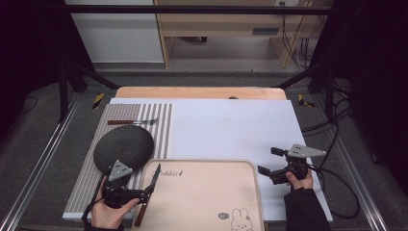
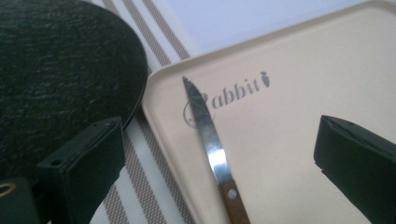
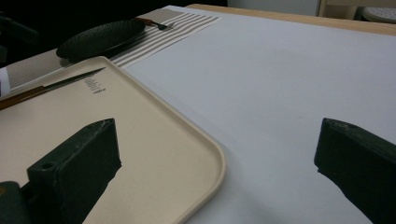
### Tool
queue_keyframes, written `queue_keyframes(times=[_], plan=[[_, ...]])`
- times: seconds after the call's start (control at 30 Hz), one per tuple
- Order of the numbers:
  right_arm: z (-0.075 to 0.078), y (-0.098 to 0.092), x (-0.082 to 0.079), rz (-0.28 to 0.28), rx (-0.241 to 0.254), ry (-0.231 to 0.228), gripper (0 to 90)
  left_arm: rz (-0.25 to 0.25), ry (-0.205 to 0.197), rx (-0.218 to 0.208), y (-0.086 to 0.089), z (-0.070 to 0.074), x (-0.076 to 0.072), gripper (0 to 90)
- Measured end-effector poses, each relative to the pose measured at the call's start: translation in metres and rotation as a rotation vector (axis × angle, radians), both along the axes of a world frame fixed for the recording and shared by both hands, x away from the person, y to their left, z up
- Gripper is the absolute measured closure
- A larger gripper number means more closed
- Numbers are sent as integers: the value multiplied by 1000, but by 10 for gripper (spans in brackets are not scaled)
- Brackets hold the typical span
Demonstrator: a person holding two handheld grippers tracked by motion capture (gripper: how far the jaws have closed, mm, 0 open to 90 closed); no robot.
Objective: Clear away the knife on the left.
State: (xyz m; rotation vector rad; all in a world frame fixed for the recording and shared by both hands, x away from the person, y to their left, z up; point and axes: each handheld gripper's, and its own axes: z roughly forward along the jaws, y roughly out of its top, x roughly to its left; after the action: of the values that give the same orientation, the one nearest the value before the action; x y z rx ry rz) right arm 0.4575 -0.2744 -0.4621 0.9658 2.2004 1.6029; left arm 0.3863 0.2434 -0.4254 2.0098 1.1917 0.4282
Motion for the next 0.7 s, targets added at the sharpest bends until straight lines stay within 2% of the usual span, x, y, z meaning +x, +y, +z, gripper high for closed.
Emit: queue_keyframes(times=[0.1,0.27,0.33,0.43,0.53,0.6,0.7], plan=[[0,0,0,-1,1,0,4,-16,-15,-7,-1,2,5,0],[0,-1,0,-4,5,1,4,-30,-39,42,-1,7,12,0],[0,-1,0,-4,6,-1,4,-37,-53,47,0,9,14,0],[0,-1,0,-3,5,1,4,-64,-78,46,4,13,18,0],[0,0,0,-4,4,1,4,-95,-106,64,8,16,22,0],[0,-1,0,-5,5,2,4,-106,-112,77,12,18,25,0],[0,-1,0,-6,6,0,4,-121,-126,71,20,22,29,0]])
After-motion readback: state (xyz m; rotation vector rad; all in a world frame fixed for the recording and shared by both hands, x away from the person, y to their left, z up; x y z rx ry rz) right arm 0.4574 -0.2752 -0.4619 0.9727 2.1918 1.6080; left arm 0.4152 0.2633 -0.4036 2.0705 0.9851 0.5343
